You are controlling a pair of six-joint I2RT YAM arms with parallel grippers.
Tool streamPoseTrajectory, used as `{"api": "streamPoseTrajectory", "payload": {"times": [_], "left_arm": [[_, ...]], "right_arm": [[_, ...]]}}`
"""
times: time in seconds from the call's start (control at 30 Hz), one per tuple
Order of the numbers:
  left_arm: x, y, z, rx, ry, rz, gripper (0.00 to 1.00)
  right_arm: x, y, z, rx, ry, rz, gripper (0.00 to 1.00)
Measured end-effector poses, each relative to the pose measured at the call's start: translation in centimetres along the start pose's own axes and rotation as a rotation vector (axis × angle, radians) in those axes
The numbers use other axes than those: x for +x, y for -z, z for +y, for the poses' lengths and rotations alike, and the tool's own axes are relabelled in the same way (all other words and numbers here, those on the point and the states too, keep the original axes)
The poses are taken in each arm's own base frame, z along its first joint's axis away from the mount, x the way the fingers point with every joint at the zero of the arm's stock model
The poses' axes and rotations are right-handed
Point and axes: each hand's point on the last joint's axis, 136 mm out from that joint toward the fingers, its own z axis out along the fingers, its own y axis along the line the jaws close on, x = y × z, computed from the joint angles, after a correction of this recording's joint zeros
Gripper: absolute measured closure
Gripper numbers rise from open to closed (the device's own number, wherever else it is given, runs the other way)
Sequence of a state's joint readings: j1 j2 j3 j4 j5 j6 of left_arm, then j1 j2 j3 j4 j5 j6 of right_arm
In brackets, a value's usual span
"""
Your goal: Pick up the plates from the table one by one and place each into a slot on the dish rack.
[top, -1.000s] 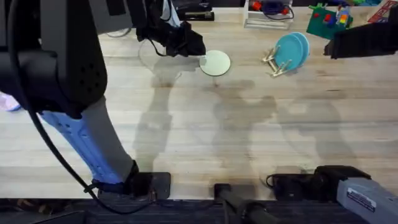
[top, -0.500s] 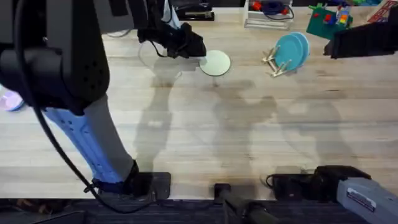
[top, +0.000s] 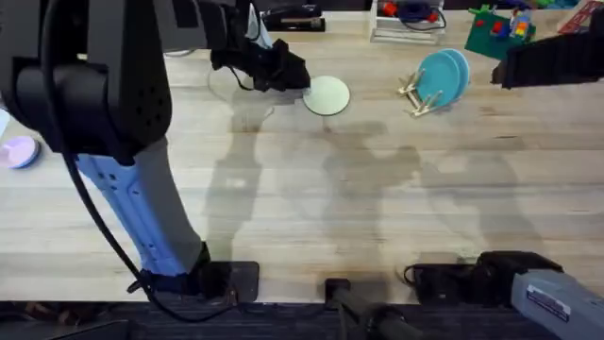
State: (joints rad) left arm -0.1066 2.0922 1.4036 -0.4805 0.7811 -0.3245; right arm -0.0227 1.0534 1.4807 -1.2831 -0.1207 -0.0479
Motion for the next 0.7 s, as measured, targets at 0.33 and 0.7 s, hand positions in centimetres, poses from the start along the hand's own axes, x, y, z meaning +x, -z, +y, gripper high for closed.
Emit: {"api": "streamPoseTrajectory", "payload": {"times": [0.33, 0.7], "left_arm": [[-0.48, 0.71, 0.75, -0.003, 0.024, -0.016, 0.962], [-0.35, 0.68, 0.39, 0.016, 0.030, -0.009, 0.962]], "right_arm": [[-0.01, 0.01, 0.00, 0.000, -0.005, 0.000, 0.007], [-0.01, 0.01, 0.00, 0.000, -0.008, 0.000, 0.007]]}}
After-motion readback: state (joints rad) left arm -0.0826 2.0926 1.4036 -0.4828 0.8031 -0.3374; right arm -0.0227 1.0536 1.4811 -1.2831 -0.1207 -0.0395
